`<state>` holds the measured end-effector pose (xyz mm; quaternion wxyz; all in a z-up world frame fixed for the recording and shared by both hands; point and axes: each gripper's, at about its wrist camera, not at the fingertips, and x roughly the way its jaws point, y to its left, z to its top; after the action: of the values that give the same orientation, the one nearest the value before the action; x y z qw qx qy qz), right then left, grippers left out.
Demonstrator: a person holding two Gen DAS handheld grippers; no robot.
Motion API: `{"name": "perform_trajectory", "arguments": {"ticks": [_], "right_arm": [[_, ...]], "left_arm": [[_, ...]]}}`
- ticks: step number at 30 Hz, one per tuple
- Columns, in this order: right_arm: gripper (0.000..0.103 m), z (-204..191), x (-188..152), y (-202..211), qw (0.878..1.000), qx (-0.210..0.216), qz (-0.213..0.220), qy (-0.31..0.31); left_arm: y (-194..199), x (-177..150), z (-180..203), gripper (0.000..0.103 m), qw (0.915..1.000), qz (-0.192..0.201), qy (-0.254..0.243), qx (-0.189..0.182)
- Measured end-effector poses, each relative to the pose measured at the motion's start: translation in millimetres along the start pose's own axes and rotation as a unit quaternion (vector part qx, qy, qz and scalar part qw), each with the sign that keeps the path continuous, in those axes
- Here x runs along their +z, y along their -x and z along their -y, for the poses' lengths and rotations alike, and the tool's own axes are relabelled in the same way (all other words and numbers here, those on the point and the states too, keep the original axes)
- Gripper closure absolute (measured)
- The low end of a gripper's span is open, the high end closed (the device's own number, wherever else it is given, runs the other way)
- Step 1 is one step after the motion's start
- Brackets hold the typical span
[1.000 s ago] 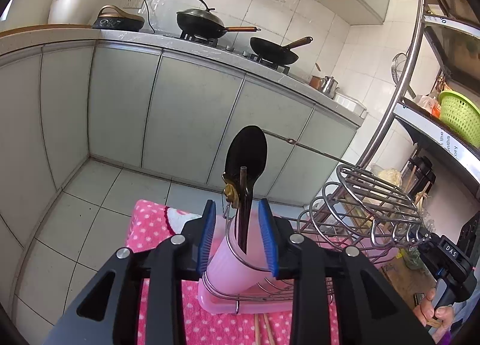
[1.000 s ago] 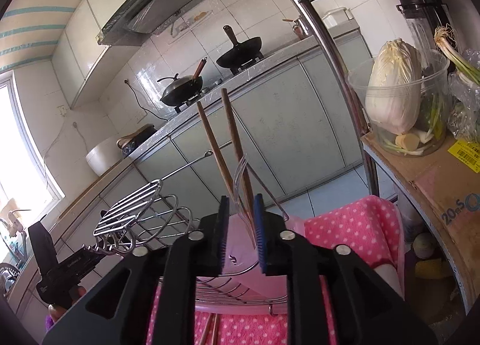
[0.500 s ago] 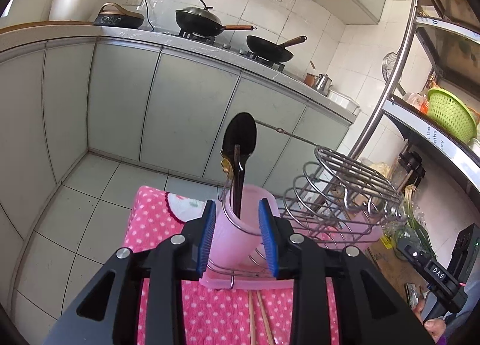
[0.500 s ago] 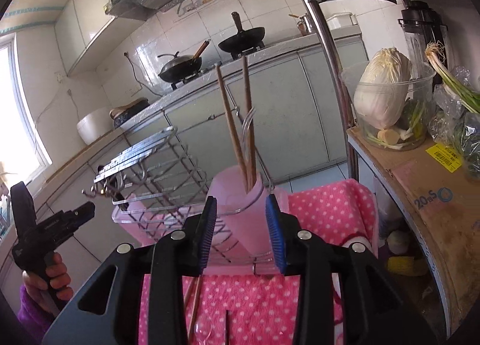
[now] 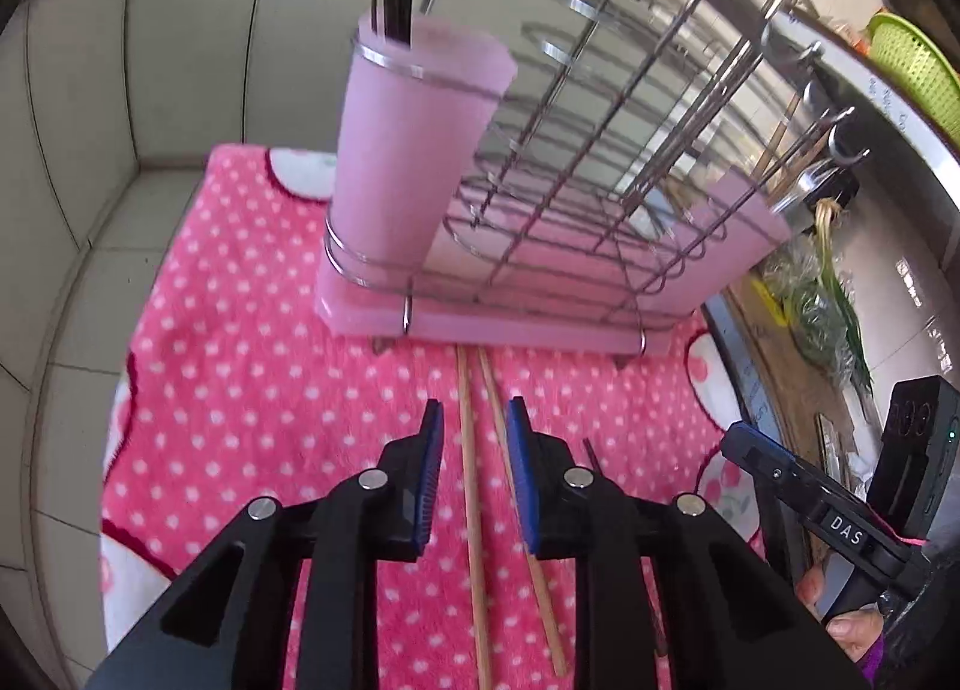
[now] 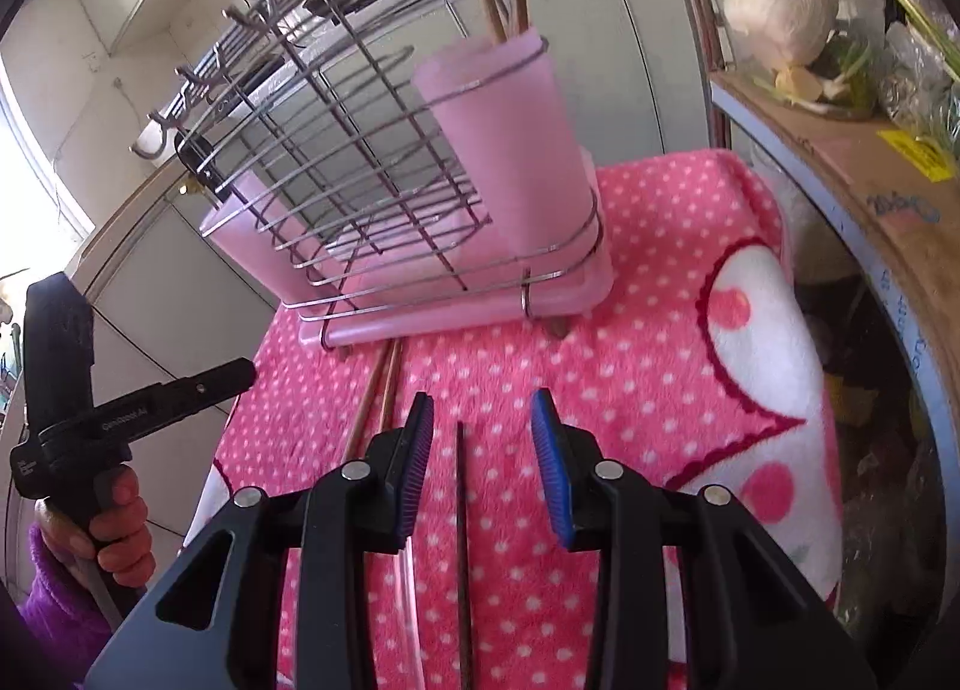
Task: Organize utensils
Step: 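Grasp a wooden chopstick with the left tool while the right grasps the dark stick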
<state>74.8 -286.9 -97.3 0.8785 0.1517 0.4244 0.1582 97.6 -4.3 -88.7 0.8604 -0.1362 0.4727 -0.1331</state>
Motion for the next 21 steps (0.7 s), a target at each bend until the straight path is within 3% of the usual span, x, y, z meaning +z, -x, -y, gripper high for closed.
{"name": "perform_trajectory", "arguments": {"ticks": [4, 12, 14, 15, 21], "right_arm": [[0.069, 1.3, -10.3, -12.4, 0.999, 0.004, -0.032, -0.008], [0.069, 4.3, -13.1, -19.6, 0.999, 0.005, -0.049, -0.012], [0.069, 3.9, -13.6, -21.0, 0.999, 0.005, -0.052, -0.012], [0.069, 3.7, -13.9, -22.3, 0.998, 0.005, -0.054, -0.011], [0.069, -0.3, -13.7, -30.6, 0.997, 0.009, -0.076, -0.009]], "left_arm": [[-37.7, -0.9, 7.5, 0.088, 0.9984, -0.05, -0.005, 0.028], [-80.9, 5.0, 13.1, 0.089, 0.993, -0.072, -0.012, 0.093], [-83.8, 6.3, 15.4, 0.092, 0.9929, -0.064, -0.015, 0.099], [-85.2, 7.0, 16.8, 0.102, 0.9928, -0.063, -0.018, 0.101], [-82.5, -1.2, 14.3, 0.103, 0.992, -0.088, -0.008, 0.091]]}}
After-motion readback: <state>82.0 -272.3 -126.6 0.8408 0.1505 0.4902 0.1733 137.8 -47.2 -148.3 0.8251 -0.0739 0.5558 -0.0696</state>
